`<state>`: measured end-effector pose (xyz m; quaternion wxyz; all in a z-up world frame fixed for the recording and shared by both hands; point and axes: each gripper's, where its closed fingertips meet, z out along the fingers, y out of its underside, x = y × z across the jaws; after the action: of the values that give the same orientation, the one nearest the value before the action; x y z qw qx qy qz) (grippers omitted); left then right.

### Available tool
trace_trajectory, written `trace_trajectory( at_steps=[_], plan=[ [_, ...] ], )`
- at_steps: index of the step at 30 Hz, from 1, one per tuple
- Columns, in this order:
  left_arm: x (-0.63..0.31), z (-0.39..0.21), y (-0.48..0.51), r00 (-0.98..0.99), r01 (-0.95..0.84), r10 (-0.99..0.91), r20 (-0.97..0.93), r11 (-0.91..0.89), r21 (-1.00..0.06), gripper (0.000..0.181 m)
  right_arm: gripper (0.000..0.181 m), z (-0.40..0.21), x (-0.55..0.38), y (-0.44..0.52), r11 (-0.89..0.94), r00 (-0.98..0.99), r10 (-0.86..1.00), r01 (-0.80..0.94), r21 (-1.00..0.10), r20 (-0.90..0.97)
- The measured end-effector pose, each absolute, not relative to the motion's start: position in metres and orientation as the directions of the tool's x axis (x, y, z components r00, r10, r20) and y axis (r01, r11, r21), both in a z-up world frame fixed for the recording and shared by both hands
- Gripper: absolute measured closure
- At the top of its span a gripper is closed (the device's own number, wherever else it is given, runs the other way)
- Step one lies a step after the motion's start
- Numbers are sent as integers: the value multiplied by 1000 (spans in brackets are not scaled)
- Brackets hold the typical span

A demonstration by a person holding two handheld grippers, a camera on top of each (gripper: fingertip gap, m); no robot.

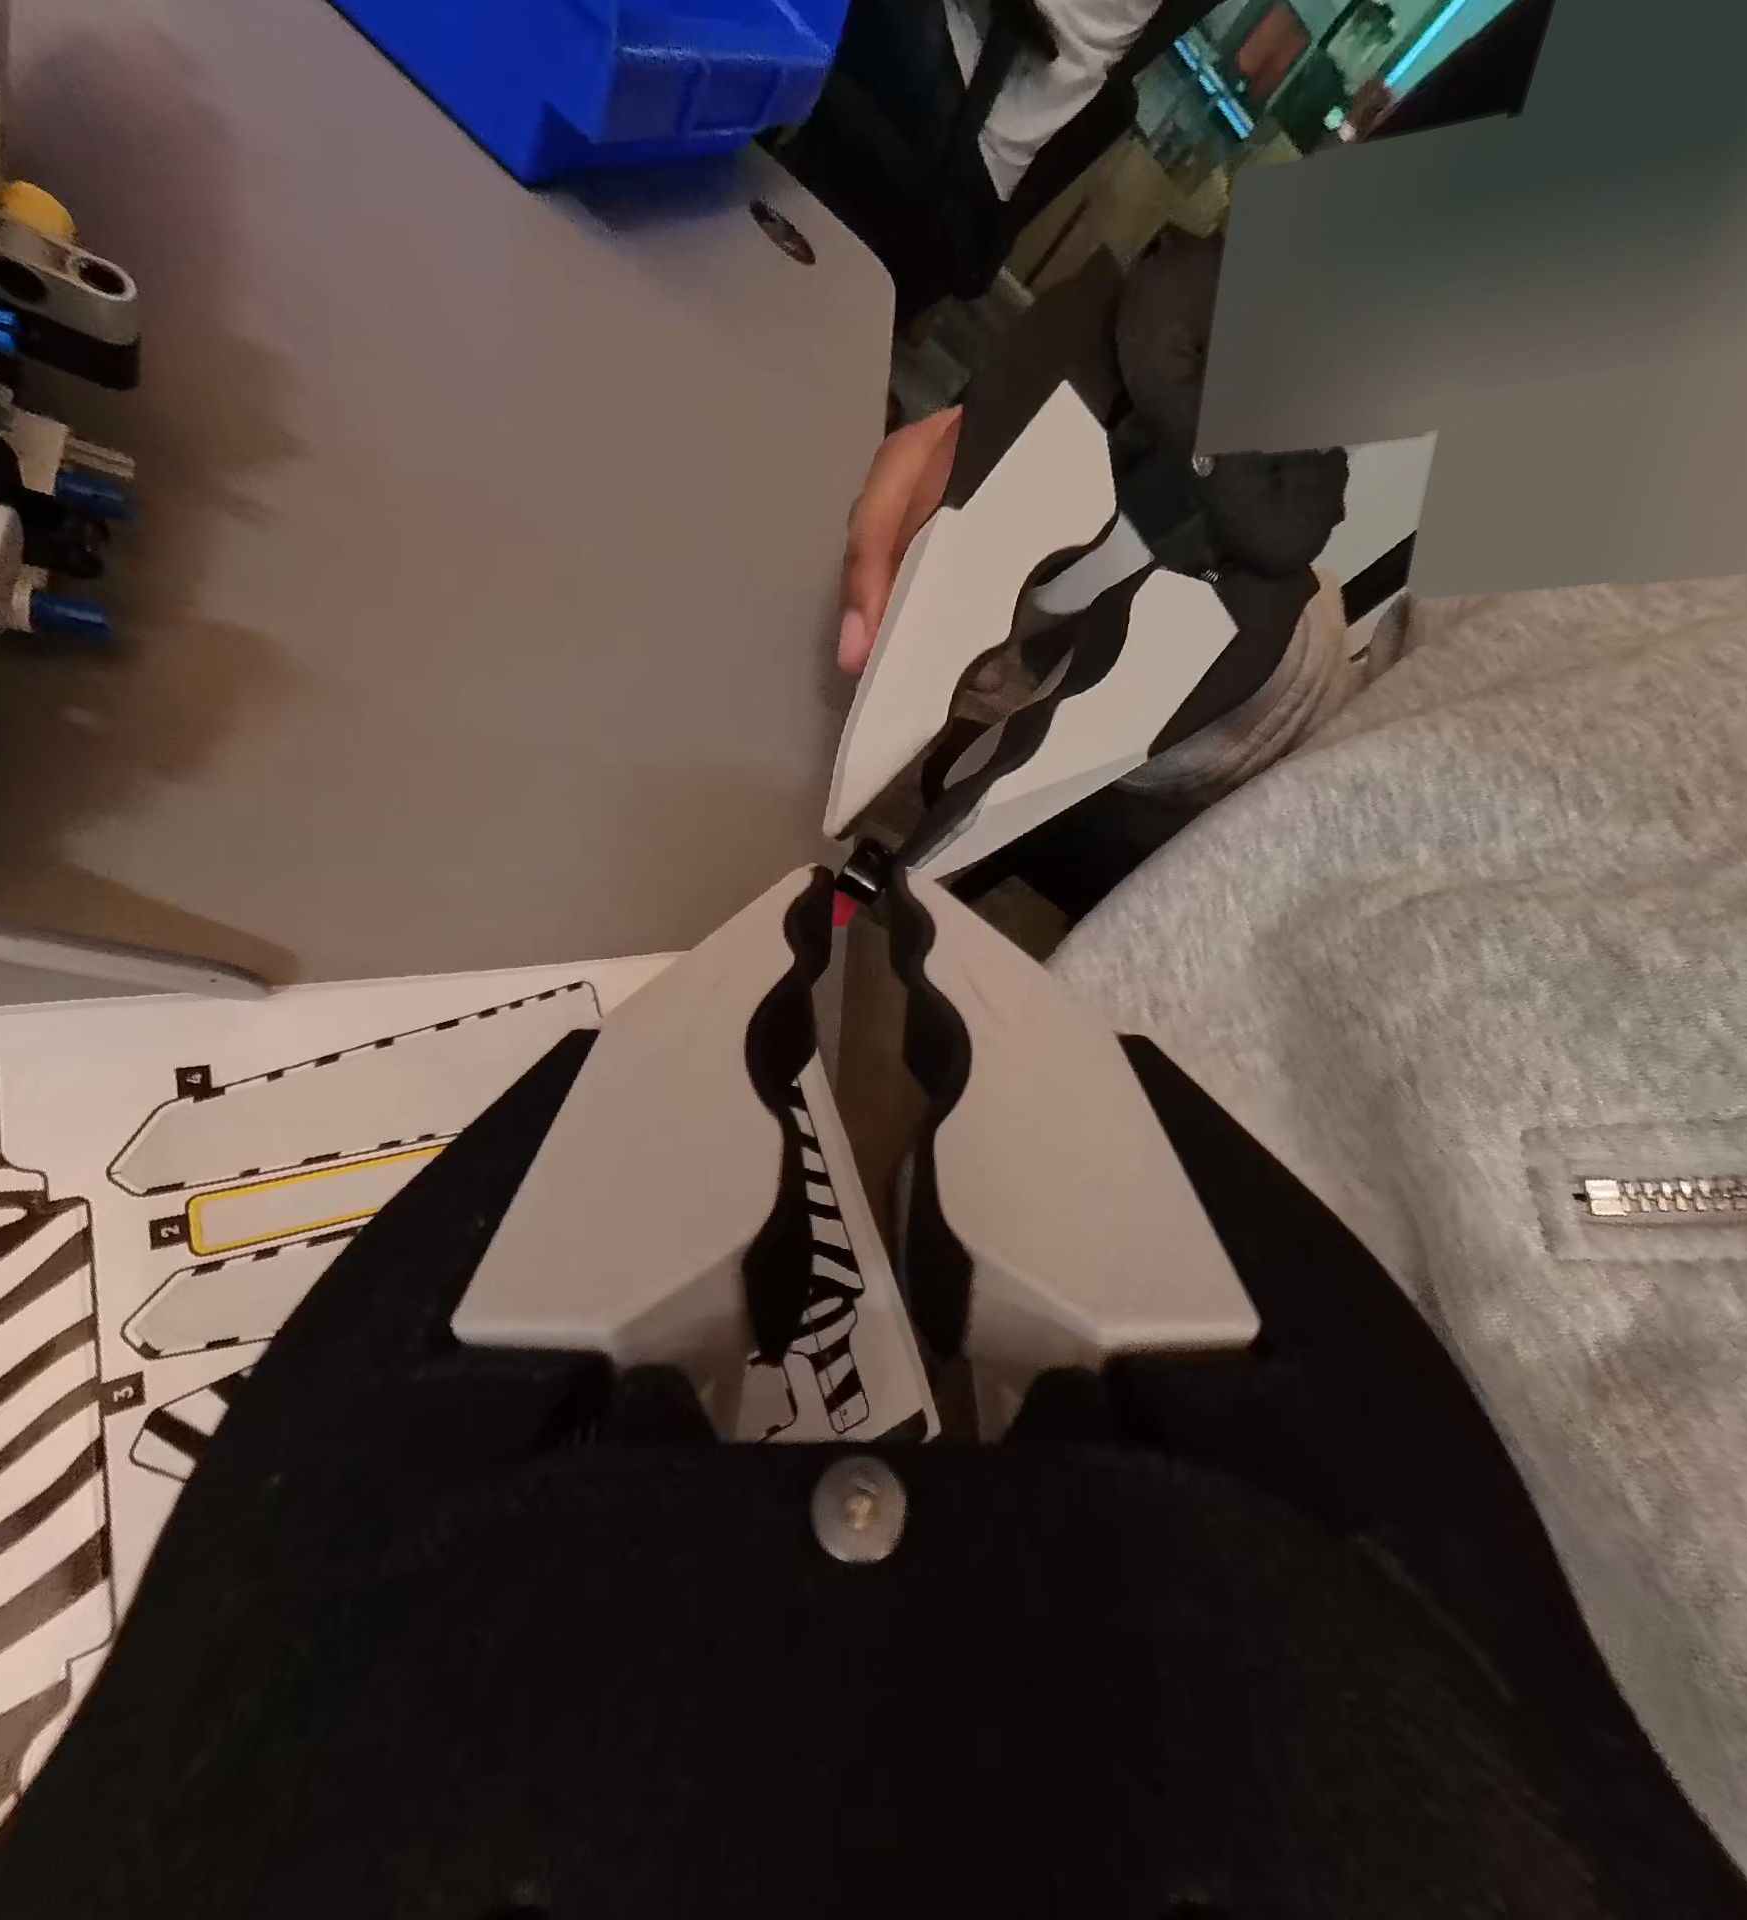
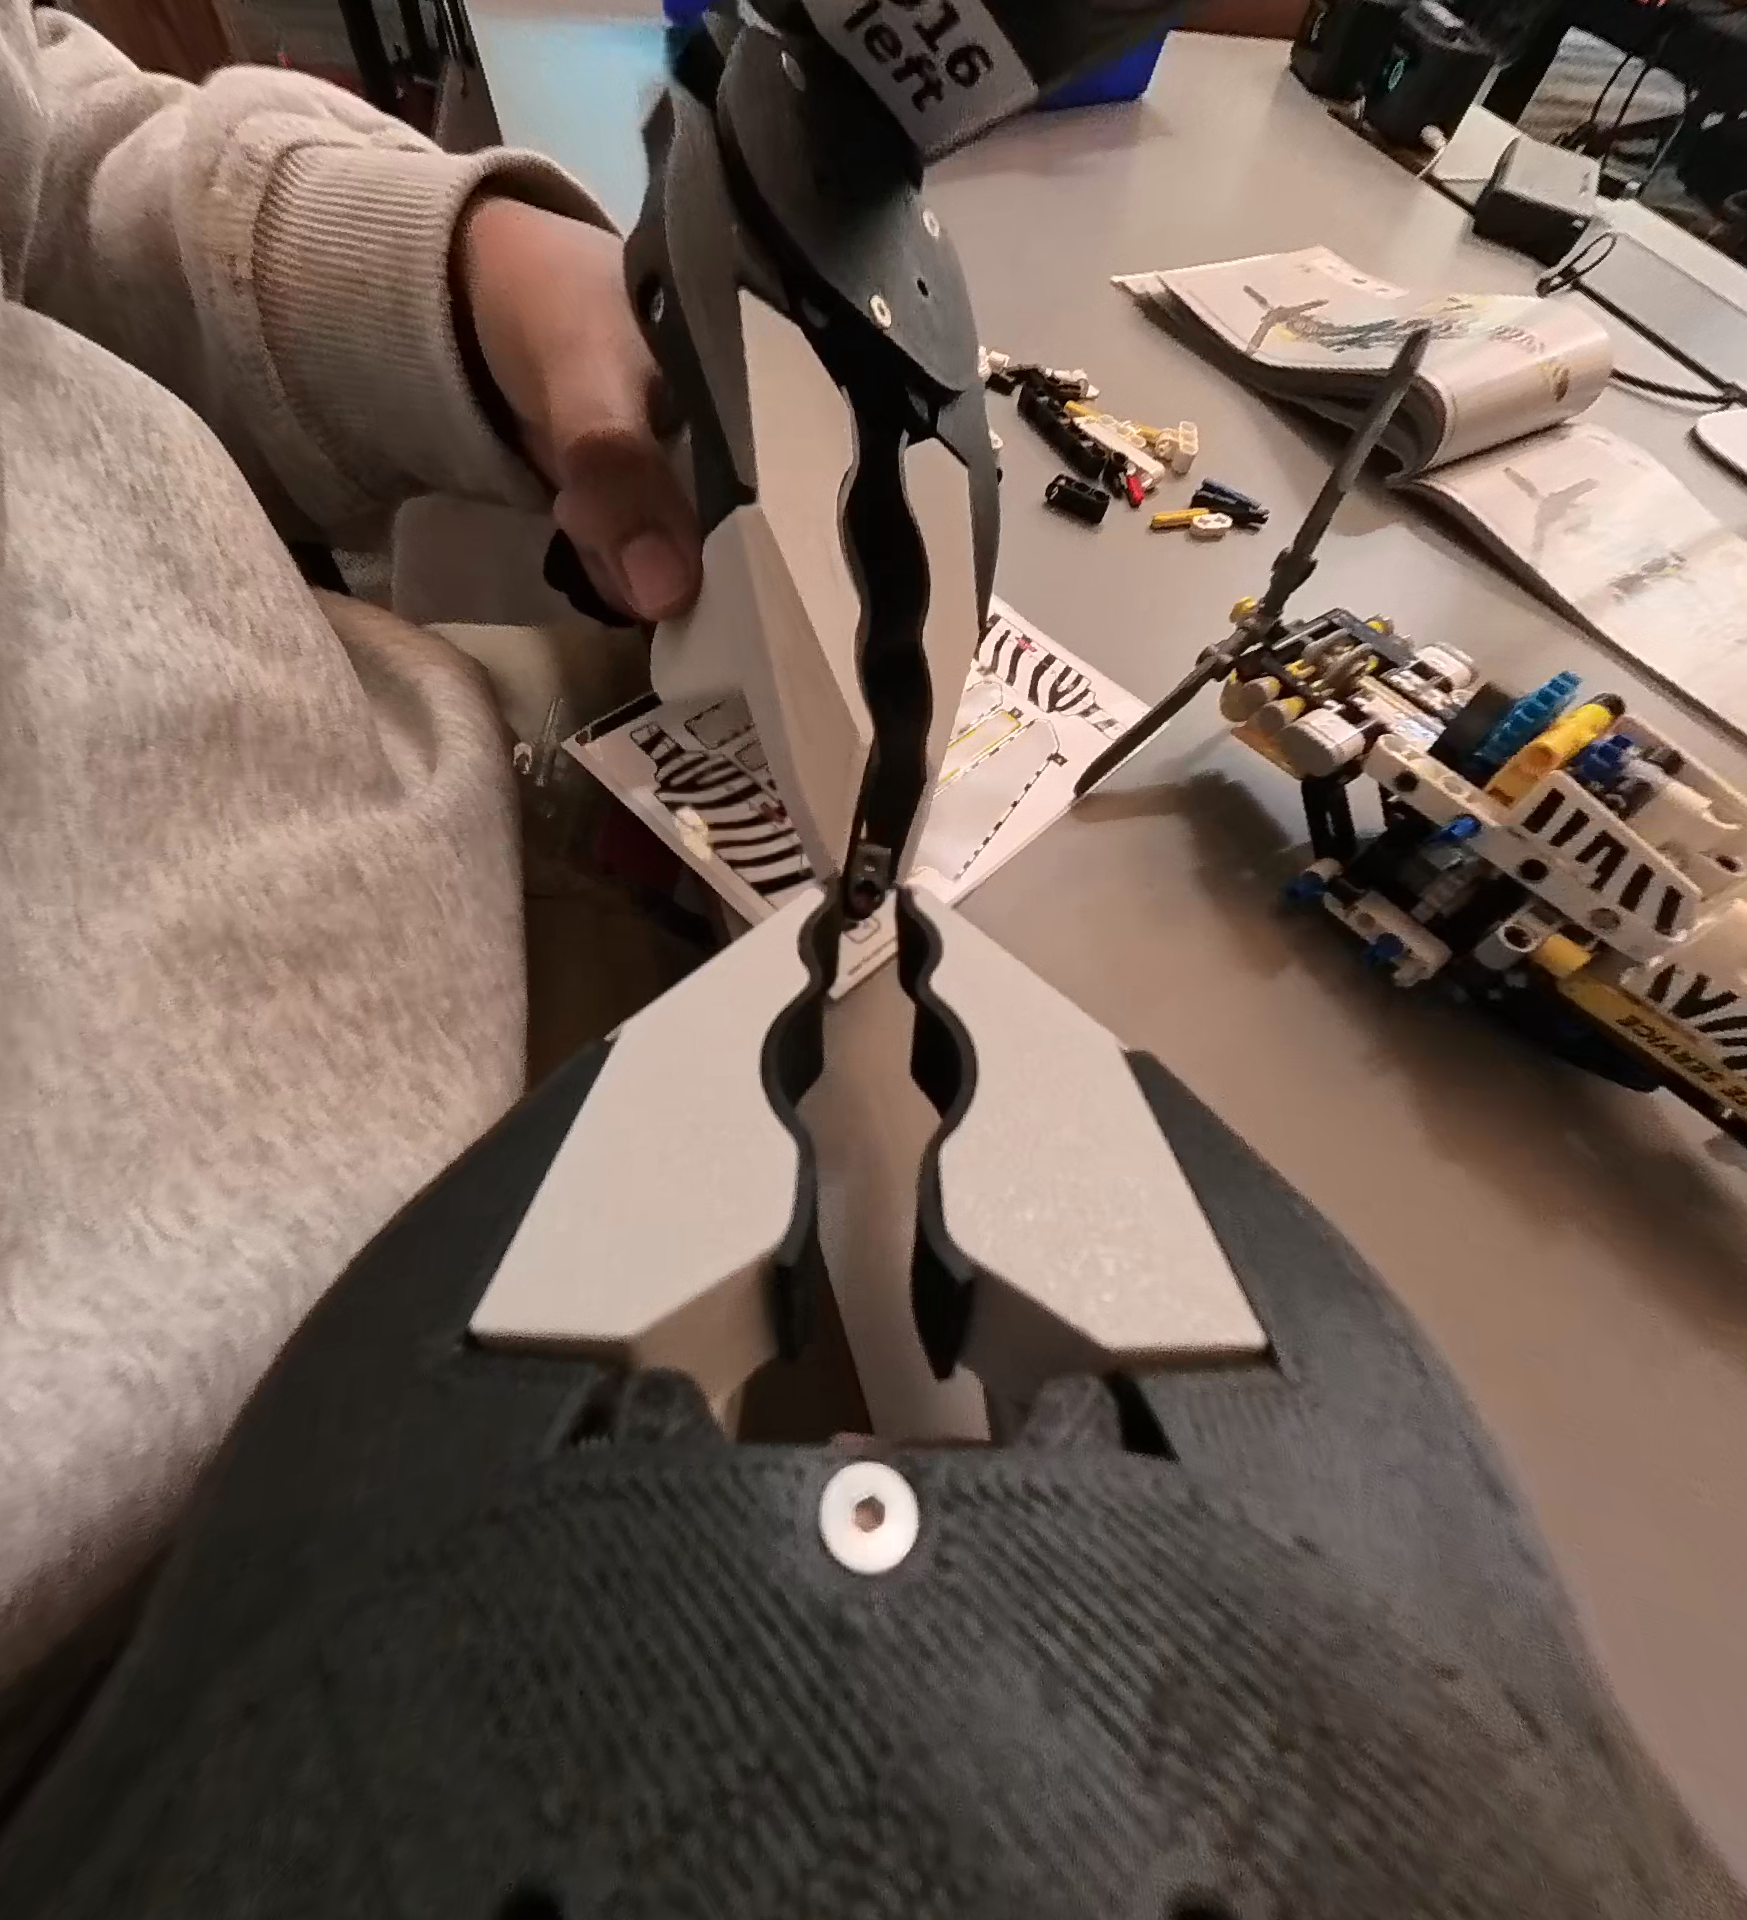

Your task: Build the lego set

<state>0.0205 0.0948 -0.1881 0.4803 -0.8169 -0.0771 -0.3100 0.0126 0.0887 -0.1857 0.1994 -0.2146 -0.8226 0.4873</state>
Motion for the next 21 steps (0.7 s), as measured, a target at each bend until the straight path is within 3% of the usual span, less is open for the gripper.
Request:
trace_trajectory(
  at_steps=[11, 21],
  plan=[
    [21, -184, 94, 784, 430, -195, 590, -515, -742, 173, 176, -184, 14, 85, 371, -830, 555, 189, -909, 53],
    [12, -186, 93, 792, 459, -143, 594, -502, -733, 172, 176, -191, 4, 99, 439, -782, 616, 241, -866, 94]
  ],
)
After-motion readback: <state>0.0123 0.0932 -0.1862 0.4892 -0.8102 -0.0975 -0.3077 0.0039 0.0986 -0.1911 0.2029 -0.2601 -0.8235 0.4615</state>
